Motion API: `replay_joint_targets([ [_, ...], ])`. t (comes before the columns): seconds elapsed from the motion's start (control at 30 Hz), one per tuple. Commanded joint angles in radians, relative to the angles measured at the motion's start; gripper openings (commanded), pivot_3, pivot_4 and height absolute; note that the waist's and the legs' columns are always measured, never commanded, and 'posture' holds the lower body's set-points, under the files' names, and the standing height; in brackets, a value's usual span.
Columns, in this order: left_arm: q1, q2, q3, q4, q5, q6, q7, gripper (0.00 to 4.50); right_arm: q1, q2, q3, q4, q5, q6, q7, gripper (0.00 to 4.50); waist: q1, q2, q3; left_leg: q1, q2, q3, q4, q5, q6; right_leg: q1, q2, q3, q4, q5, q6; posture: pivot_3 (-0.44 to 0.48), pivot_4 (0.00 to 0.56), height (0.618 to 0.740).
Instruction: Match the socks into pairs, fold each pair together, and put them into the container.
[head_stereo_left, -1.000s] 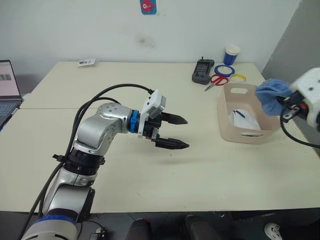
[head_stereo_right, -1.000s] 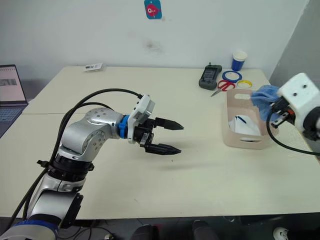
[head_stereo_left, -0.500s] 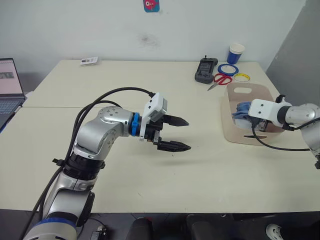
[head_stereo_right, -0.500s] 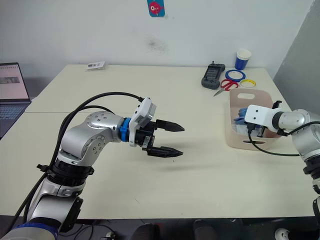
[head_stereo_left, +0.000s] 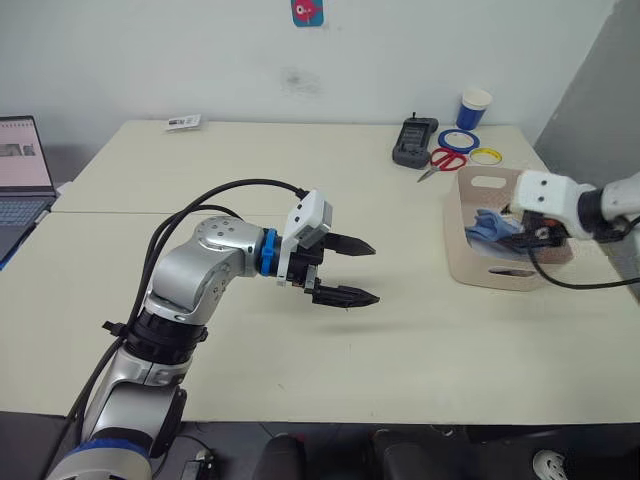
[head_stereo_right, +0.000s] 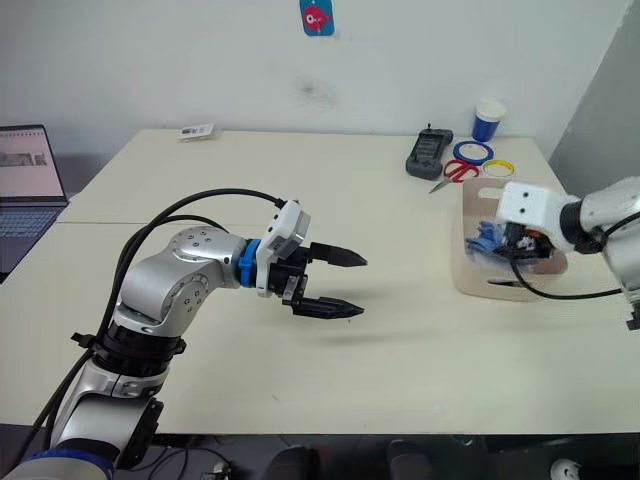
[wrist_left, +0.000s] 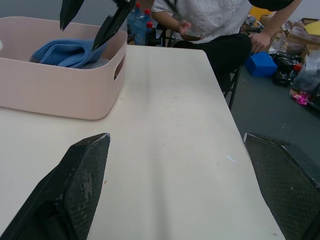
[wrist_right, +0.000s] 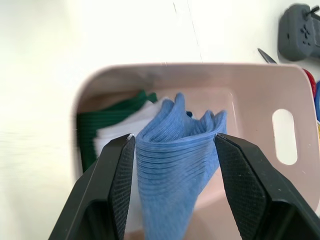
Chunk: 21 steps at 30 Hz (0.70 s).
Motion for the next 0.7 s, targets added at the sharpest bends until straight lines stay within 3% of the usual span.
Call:
replay_joint_targets([
  [0.03,0.003,0.016,0.0,-0.017,-0.005,-0.018,-0.011,4.5,-0.034,-0.033,-0.088,-0.045,0.057,0.114,0.012,2.71,0.0,0.0,0.0,0.0,0.0,0.0,0.0,0.0,0.0,0.0,0.0,0.0,0.0,0.0,0.0,0.0,0.15,0.732],
  [0.17,0.006,0.017,-0.002,-0.014,-0.004,-0.021,-0.01,4.5,-0.013,0.001,-0.115,-0.008,0.043,0.136,-0.084,2.71,-0.001,0.0,0.0,0.0,0.0,0.0,0.002,0.0,0.0,0.001,0.0,0.0,0.001,0.0,0.0,0.0,0.15,0.732],
  [0.57,0.015,0.016,-0.009,-0.012,0.002,-0.026,-0.014,4.5,0.019,0.188,-0.013,0.23,-0.058,0.041,-0.255,2.71,-0.004,0.0,0.0,0.0,0.0,0.001,0.008,0.0,0.0,-0.001,0.0,0.002,0.008,0.0,0.0,0.0,0.15,0.732],
  [0.7,0.029,0.03,-0.001,-0.009,0.012,-0.035,-0.008,4.5,0.003,0.212,-0.054,0.24,-0.055,0.031,-0.317,2.71,-0.004,0.0,0.0,0.0,0.0,0.001,0.008,0.0,0.0,-0.001,0.0,0.002,0.009,0.0,0.0,0.0,0.15,0.732],
])
